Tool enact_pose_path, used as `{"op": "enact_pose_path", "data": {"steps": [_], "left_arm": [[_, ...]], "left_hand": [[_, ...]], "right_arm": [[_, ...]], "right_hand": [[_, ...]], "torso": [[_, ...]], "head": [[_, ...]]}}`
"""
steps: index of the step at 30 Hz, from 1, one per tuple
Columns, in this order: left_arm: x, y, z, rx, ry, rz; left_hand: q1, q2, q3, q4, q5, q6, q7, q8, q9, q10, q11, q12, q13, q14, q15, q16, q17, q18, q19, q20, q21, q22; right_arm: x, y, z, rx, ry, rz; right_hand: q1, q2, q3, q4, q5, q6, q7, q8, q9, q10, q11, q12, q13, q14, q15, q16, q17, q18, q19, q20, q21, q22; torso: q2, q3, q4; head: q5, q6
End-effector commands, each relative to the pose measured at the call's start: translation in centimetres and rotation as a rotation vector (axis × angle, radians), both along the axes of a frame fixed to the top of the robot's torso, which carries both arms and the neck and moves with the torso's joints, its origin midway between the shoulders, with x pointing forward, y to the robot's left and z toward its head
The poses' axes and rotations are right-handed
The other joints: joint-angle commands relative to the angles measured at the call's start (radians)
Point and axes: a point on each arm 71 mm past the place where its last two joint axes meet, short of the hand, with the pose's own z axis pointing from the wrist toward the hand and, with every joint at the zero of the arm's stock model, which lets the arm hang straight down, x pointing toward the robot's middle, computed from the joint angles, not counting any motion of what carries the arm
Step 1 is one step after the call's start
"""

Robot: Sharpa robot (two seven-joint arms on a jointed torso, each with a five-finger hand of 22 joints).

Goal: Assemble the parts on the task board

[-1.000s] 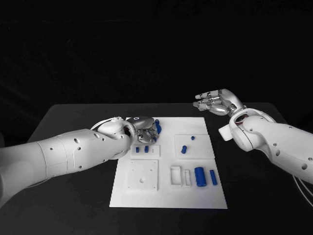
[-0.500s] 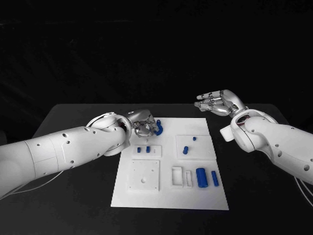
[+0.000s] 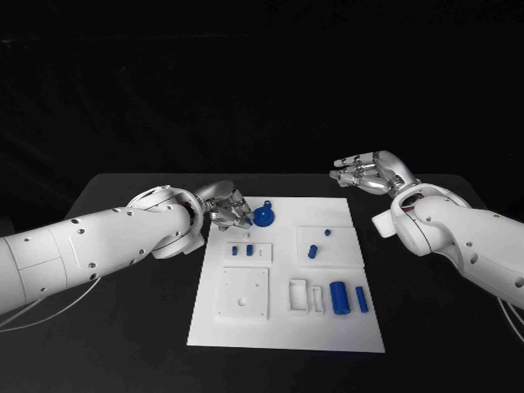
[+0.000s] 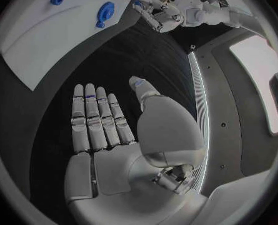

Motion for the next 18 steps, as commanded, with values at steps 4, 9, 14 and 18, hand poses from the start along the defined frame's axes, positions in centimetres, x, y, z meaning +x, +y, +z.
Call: {"op": "enact_pose_path", "data": {"steps": [4,9,14,18], "left_arm": [[-0.12,0.11,0.06,0.083,-0.042,-0.045],[0.13,0.28,0.01,0.104,-0.066,-0.046],[0.24,0.07,-0.32,0.115,-0.072,-0.054],[0.25,-0.20,-0.60,0.118,-0.071,-0.061]], "left_hand": [[0.002,-0.003,-0.006,0.003,-0.005,-0.007,0.001,0.002,0.001,-0.007,0.000,0.004,0.001,-0.001,0.001,-0.006,0.001,0.006,-0.008,0.001,-0.005,0.019],[0.002,-0.003,-0.006,0.003,-0.005,-0.007,0.001,0.002,0.001,-0.007,0.000,0.004,0.001,-0.001,0.001,-0.006,0.001,0.006,-0.008,0.001,-0.005,0.019],[0.004,-0.004,-0.006,0.003,-0.005,-0.007,0.002,0.002,0.001,-0.007,0.001,0.004,0.001,0.000,0.000,-0.005,0.001,0.006,-0.007,0.001,-0.005,0.019],[0.005,-0.005,-0.007,0.003,-0.007,-0.007,0.002,0.002,0.001,-0.007,0.000,0.003,0.001,-0.001,0.001,-0.006,0.001,0.006,-0.008,0.001,-0.005,0.019]], "right_arm": [[-0.04,0.07,0.02,0.009,0.001,0.013],[-0.04,0.12,0.02,0.010,0.002,0.015],[-0.04,0.16,0.01,0.010,0.002,0.016],[-0.03,0.17,0.01,0.010,0.002,0.016]], "right_hand": [[0.002,0.002,-0.005,0.000,0.008,-0.001,0.001,-0.003,-0.001,-0.007,0.000,-0.002,-0.001,-0.005,-0.001,-0.004,-0.001,0.000,-0.009,-0.001,-0.003,-0.001],[0.002,0.002,-0.005,0.000,0.008,-0.001,0.001,-0.003,-0.001,-0.007,0.000,-0.002,-0.001,-0.005,-0.001,-0.004,-0.001,0.000,-0.009,-0.001,-0.003,-0.001],[0.002,0.002,-0.005,0.000,0.008,-0.001,0.001,-0.003,-0.001,-0.007,0.000,-0.002,-0.001,-0.005,-0.001,-0.004,-0.001,0.000,-0.009,-0.001,-0.003,-0.001],[0.002,0.003,-0.007,0.002,0.008,-0.001,0.001,-0.003,-0.001,-0.007,0.000,-0.002,-0.002,-0.006,-0.001,-0.004,-0.001,0.000,-0.010,0.000,-0.003,-0.001]], "torso": [[0.001,-0.0002,-0.0019],[0.002,0.0001,-0.0028],[0.003,0.0000,-0.0041],[0.002,0.0007,-0.0035]], "head": [[0.005,0.000],[0.006,0.000],[0.005,-0.001],[0.003,-0.001]]}}
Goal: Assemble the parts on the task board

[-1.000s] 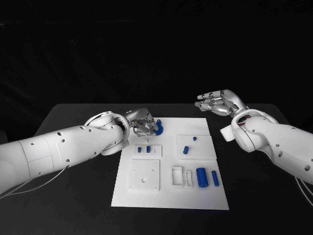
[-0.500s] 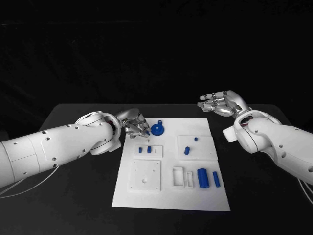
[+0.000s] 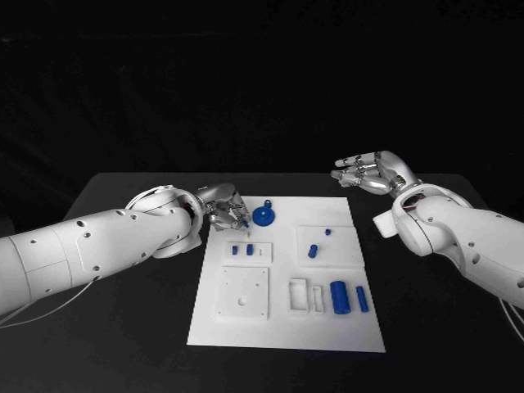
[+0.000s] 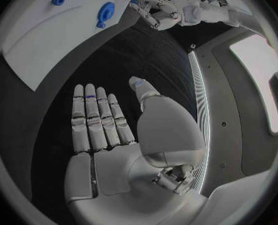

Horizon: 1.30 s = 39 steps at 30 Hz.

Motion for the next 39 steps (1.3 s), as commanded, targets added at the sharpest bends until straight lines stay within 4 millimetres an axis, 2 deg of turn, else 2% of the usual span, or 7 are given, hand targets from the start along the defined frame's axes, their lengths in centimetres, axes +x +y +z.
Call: {"op": "enact_pose_path", "data": {"steps": [1,7,17,28,39], "left_arm": [[-0.1,-0.5,-0.1,0.020,-0.018,-0.034],[-0.1,-0.6,-0.7,0.032,-0.011,-0.038],[-0.3,-0.8,-1.6,0.047,0.013,-0.042],[-0.2,-0.8,-1.8,0.055,0.021,-0.040],[-0.1,-0.8,-1.9,0.070,0.017,-0.038]], "left_hand": [[0.005,-0.005,-0.004,0.001,-0.007,-0.007,0.002,0.005,0.001,-0.006,0.002,0.003,0.001,-0.001,0.001,-0.006,0.001,0.011,-0.008,0.001,-0.005,0.019],[0.007,-0.005,-0.004,0.001,-0.007,-0.007,0.002,0.005,0.001,-0.007,0.002,0.004,0.001,-0.002,0.001,-0.008,0.001,0.012,-0.008,0.001,-0.005,0.019],[0.009,-0.006,-0.003,-0.001,-0.006,-0.009,0.002,0.005,0.001,-0.008,0.002,0.003,0.001,-0.003,0.001,-0.010,0.001,0.012,-0.010,0.001,-0.005,0.020],[0.009,-0.006,-0.001,-0.002,-0.005,-0.011,0.003,0.005,0.001,-0.010,0.004,0.003,0.001,-0.004,0.002,-0.012,0.001,0.012,-0.012,0.002,-0.003,0.020],[0.016,-0.005,0.005,-0.007,-0.006,-0.013,0.005,0.005,0.001,-0.012,0.005,0.003,0.001,-0.005,0.002,-0.013,0.002,0.014,-0.014,0.002,0.001,0.021]], "right_arm": [[0.0,0.2,0.0,0.003,-0.002,0.016],[0.0,0.1,0.0,0.003,-0.002,0.016],[0.0,0.2,0.0,-0.001,-0.004,0.020],[-0.1,0.1,0.0,-0.003,-0.003,0.020],[-0.1,0.1,0.0,-0.003,-0.003,0.022]], "right_hand": [[0.002,0.003,-0.007,0.002,0.004,-0.001,0.001,-0.003,-0.001,-0.007,0.000,-0.002,-0.002,-0.006,-0.001,-0.004,-0.001,0.000,-0.010,0.000,-0.003,-0.001],[0.002,0.003,-0.007,0.002,0.004,-0.002,0.001,-0.003,-0.001,-0.007,0.000,-0.002,-0.001,-0.006,-0.001,-0.004,-0.002,0.000,-0.010,0.000,-0.003,-0.001],[0.002,0.003,-0.008,0.003,0.005,0.001,0.001,-0.003,0.000,-0.006,-0.001,-0.001,-0.001,-0.005,-0.002,-0.004,-0.001,0.000,-0.009,-0.001,-0.003,-0.001],[0.002,0.004,-0.009,0.002,0.005,0.001,0.001,-0.003,0.000,-0.006,-0.001,-0.002,-0.001,-0.005,-0.001,-0.004,-0.001,0.000,-0.009,-0.001,-0.003,-0.001],[0.002,0.004,-0.009,0.002,0.005,0.001,0.001,-0.003,0.000,-0.006,-0.001,-0.002,-0.001,-0.005,-0.001,-0.004,-0.001,0.000,-0.009,-0.001,-0.003,-0.001]], "torso": [[-0.001,0.0003,0.0002],[-0.001,0.0000,0.0015],[0.000,-0.0001,-0.0001],[-0.001,-0.0002,0.0024],[0.000,0.0005,0.0005]], "head": [[-0.001,-0.002],[-0.005,-0.004],[-0.005,-0.005],[-0.009,-0.007],[-0.010,-0.007]]}}
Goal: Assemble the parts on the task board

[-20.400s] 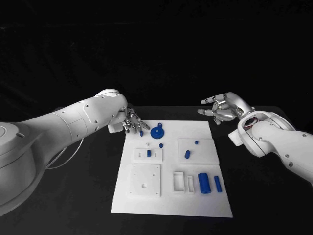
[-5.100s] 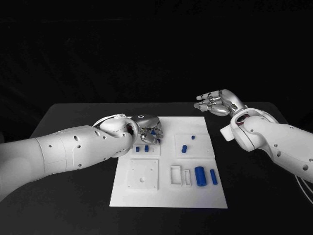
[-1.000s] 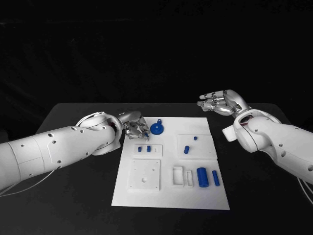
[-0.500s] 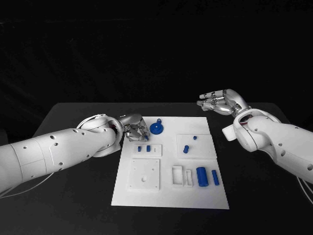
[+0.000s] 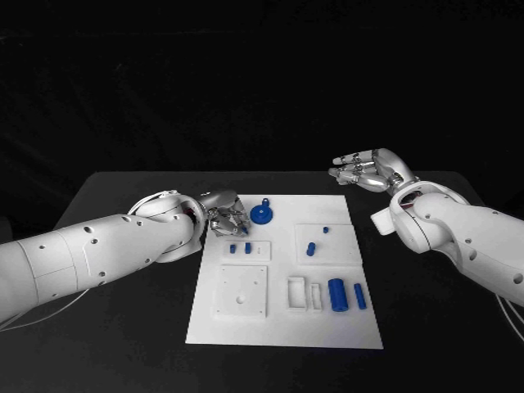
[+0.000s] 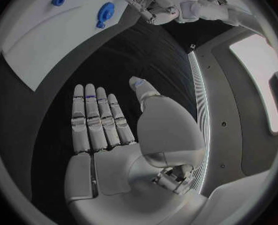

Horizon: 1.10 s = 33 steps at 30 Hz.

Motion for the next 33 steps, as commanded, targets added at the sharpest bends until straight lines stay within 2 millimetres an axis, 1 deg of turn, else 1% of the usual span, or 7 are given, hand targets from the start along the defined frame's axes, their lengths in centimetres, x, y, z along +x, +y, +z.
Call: {"op": "enact_pose_path", "data": {"steps": [1,5,18,20,27,33], "left_arm": [[-0.05,-0.14,-0.18,0.020,0.005,-0.009],[-0.02,-0.19,-0.19,0.023,0.004,-0.007],[0.02,-0.15,-0.10,0.020,-0.008,-0.003],[-0.05,-0.15,-0.08,0.004,0.002,0.000],[-0.34,-0.13,-0.11,-0.090,0.078,0.026],[-0.42,-0.09,-0.03,-0.139,0.103,0.037]], "left_hand": [[0.012,-0.001,0.001,-0.003,-0.006,-0.009,0.001,0.006,0.001,-0.008,0.001,0.003,0.001,-0.005,0.002,-0.004,0.001,0.015,-0.007,0.002,0.001,0.021],[0.012,-0.001,0.002,-0.004,-0.006,-0.009,0.001,0.006,0.001,-0.008,0.001,0.004,0.001,-0.005,0.002,-0.004,0.001,0.016,-0.007,0.002,0.003,0.021],[0.015,0.001,0.008,-0.009,-0.004,-0.004,0.001,0.006,0.001,-0.003,0.000,0.004,0.001,-0.002,0.001,-0.001,0.003,0.019,-0.008,0.002,0.012,0.021],[0.013,0.002,0.008,-0.008,-0.004,-0.003,0.000,0.006,0.001,-0.001,-0.001,0.004,0.001,-0.001,0.001,0.000,0.003,0.019,-0.008,0.001,0.013,0.021],[0.009,0.005,0.007,-0.007,-0.005,-0.002,0.000,0.006,0.001,0.000,-0.002,0.004,0.001,0.001,0.000,0.001,0.004,0.019,-0.004,0.001,0.015,0.020],[0.007,0.006,0.007,-0.007,-0.006,-0.002,0.000,0.006,0.001,0.000,-0.001,0.004,0.001,0.001,0.000,0.001,0.004,0.018,-0.004,0.001,0.015,0.019]], "right_arm": [[-0.06,0.15,0.04,-0.002,-0.004,0.020],[-0.06,0.12,0.04,-0.002,-0.004,0.020],[-0.05,0.09,0.03,-0.003,-0.003,0.020],[-0.04,0.11,0.02,-0.002,-0.003,0.020],[-0.02,0.16,0.00,-0.002,-0.003,0.021],[-0.01,0.15,-0.01,-0.002,-0.003,0.021]], "right_hand": [[0.002,0.004,-0.008,-0.001,0.006,0.001,0.001,-0.002,0.000,-0.007,-0.001,-0.002,-0.002,-0.006,-0.001,-0.004,-0.001,0.000,-0.010,0.000,-0.003,-0.001],[0.002,0.004,-0.009,0.000,0.006,0.000,0.001,-0.003,0.000,-0.007,0.000,-0.001,-0.001,-0.006,-0.001,-0.004,-0.002,0.000,-0.010,0.000,-0.003,-0.001],[0.001,0.004,-0.009,0.000,0.006,0.001,0.001,-0.003,0.000,-0.007,0.000,-0.001,-0.001,-0.006,-0.001,-0.004,-0.002,0.000,-0.010,0.000,-0.003,-0.001],[0.002,0.005,-0.010,0.001,0.006,0.000,0.001,-0.003,-0.001,-0.007,0.000,-0.001,-0.001,-0.006,-0.001,-0.004,-0.001,0.000,-0.011,0.000,-0.003,-0.001],[0.002,0.005,-0.010,0.001,0.006,0.000,0.001,-0.003,-0.001,-0.007,0.000,-0.001,-0.001,-0.006,-0.001,-0.004,-0.001,0.000,-0.011,0.000,-0.003,-0.001],[0.002,0.005,-0.010,0.001,0.006,0.000,0.001,-0.003,-0.001,-0.007,0.000,-0.001,-0.001,-0.006,-0.001,-0.004,-0.001,0.000,-0.011,0.000,-0.003,-0.001]], "torso": [[0.000,0.0003,-0.0001],[0.001,-0.0003,0.0002],[0.000,0.0000,0.0009],[0.000,-0.0007,0.0009],[0.000,-0.0005,0.0005],[0.000,-0.0001,0.0001]], "head": [[-0.001,-0.001],[-0.002,-0.001],[-0.004,-0.003],[-0.004,-0.002],[-0.004,-0.002],[-0.004,-0.003]]}}
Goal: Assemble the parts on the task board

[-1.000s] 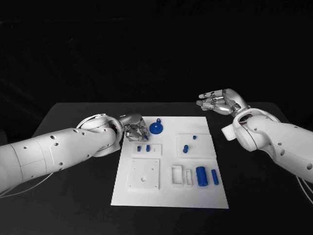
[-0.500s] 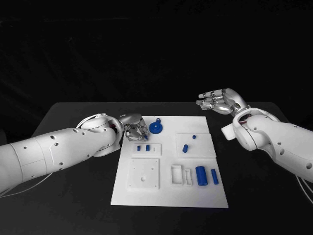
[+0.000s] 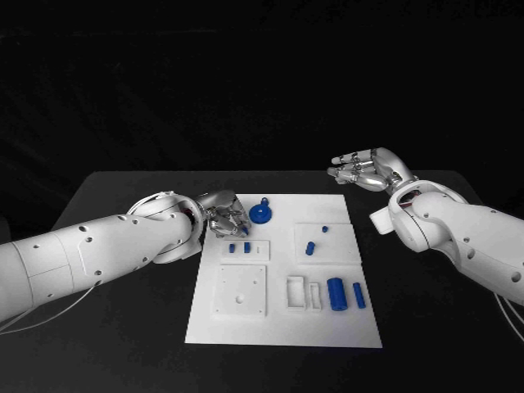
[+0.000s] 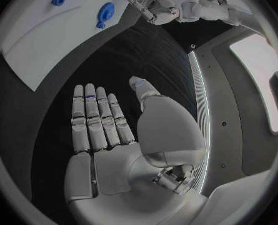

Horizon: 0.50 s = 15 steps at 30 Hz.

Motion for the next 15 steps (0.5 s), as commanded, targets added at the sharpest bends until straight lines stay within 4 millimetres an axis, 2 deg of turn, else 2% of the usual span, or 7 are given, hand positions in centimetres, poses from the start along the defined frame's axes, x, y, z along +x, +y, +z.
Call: {"op": "enact_pose_path", "data": {"steps": [1,8,12,15], "left_arm": [[-0.1,-0.1,0.0,-0.075,0.052,0.015],[0.1,0.5,0.0,-0.107,0.064,0.046],[0.2,0.9,0.0,-0.110,0.061,0.059],[0.3,1.2,0.0,-0.091,0.058,0.059]], "left_hand": [[-0.001,0.005,0.001,-0.002,-0.006,-0.002,0.000,0.006,0.001,0.000,-0.001,0.006,0.001,0.001,0.000,0.001,0.001,0.011,-0.004,0.000,0.003,0.019],[-0.002,0.007,0.001,-0.004,-0.006,-0.002,0.000,0.006,0.001,0.000,-0.002,0.006,0.001,0.002,0.000,0.001,0.001,0.011,-0.004,0.000,0.002,0.019],[-0.001,0.007,0.001,-0.005,-0.004,-0.002,0.000,0.006,0.001,0.000,-0.001,0.006,0.001,0.002,-0.001,0.001,0.001,0.011,-0.003,0.000,0.002,0.019],[-0.001,0.007,0.001,-0.007,-0.004,-0.002,0.000,0.006,0.001,0.000,-0.001,0.006,0.001,0.001,0.000,0.000,0.000,0.011,-0.004,0.000,0.002,0.019]], "right_arm": [[0.0,0.2,0.0,-0.001,-0.004,0.019],[0.0,0.1,0.0,-0.002,-0.004,0.018],[0.0,0.1,0.0,-0.002,-0.003,0.018],[0.0,0.1,0.0,-0.002,-0.002,0.019]], "right_hand": [[0.002,0.005,-0.004,0.001,0.006,0.000,0.001,-0.003,-0.001,-0.007,0.000,-0.001,-0.001,-0.006,-0.001,-0.004,-0.001,0.000,-0.004,0.000,-0.003,-0.001],[0.001,0.006,-0.007,0.001,0.007,-0.002,0.001,-0.003,-0.001,-0.008,0.000,-0.002,-0.001,-0.008,0.000,-0.005,-0.002,-0.001,-0.006,0.001,-0.003,-0.001],[0.001,0.006,-0.007,0.001,0.007,-0.002,0.001,-0.003,-0.001,-0.008,0.000,-0.002,-0.001,-0.008,0.000,-0.005,-0.002,-0.001,-0.006,0.001,-0.003,-0.001],[0.001,0.006,-0.007,0.001,0.007,-0.002,0.001,-0.003,-0.001,-0.008,0.000,-0.001,-0.001,-0.008,0.000,-0.005,-0.002,-0.001,-0.007,0.001,-0.003,-0.001]], "torso": [[-0.001,0.0006,-0.0004],[-0.001,0.0017,0.0009],[0.000,0.0002,0.0011],[0.000,0.0008,0.0002]], "head": [[0.000,-0.001],[-0.002,-0.002],[-0.002,-0.003],[-0.002,-0.004]]}}
